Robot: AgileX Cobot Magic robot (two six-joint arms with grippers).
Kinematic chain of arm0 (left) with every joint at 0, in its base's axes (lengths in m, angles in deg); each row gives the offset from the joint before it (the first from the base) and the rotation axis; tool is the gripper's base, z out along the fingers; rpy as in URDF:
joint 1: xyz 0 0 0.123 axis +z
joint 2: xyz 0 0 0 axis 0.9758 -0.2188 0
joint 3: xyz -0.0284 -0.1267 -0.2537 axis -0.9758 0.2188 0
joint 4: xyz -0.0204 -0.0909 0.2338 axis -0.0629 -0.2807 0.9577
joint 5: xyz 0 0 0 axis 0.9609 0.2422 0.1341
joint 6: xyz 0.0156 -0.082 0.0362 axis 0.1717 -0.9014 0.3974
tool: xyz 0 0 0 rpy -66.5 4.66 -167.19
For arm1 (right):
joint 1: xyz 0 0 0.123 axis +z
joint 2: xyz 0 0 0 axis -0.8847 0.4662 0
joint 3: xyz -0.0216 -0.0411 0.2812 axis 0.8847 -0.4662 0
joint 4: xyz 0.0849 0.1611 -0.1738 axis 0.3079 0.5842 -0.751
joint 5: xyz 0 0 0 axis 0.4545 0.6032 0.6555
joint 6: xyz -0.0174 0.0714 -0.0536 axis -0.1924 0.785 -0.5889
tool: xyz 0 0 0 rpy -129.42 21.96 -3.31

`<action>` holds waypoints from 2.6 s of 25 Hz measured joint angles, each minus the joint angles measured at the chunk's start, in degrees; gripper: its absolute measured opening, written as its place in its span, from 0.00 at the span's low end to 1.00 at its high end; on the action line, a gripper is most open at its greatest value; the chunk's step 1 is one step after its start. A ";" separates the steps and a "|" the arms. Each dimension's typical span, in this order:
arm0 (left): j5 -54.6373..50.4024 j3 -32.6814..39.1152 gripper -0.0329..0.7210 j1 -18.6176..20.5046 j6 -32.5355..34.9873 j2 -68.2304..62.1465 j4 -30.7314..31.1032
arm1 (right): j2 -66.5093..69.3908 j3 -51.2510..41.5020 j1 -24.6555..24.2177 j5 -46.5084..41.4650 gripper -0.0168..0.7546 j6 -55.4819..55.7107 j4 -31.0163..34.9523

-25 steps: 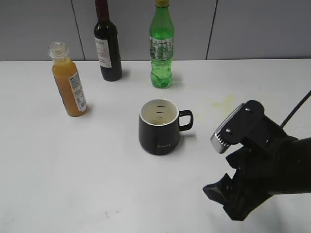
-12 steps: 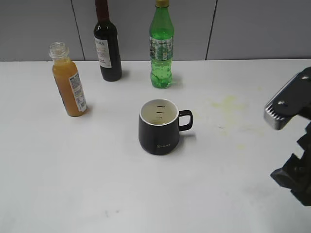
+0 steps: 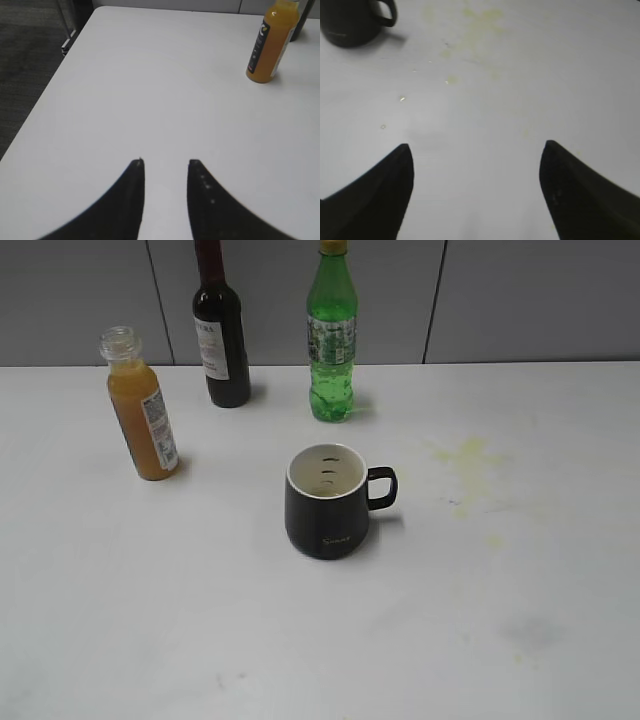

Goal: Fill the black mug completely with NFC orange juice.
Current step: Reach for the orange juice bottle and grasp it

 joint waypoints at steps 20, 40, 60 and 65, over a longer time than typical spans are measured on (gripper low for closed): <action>0.00 0.00 0.36 0.00 0.10 0.00 0.01 | -30.41 -9.06 -17.02 -5.65 0.79 -5.60 3.32; 0.00 0.00 0.36 0.00 0.03 0.00 0.05 | -30.41 -9.06 -17.02 -5.78 0.79 -5.78 4.26; 0.00 0.00 0.36 0.00 -0.01 0.00 0.08 | -30.41 -9.06 -17.02 -5.89 0.79 -5.72 4.38; 0.00 0.00 0.36 0.00 0.07 0.00 0.00 | -30.41 -9.06 -17.02 -5.89 0.79 -5.72 4.38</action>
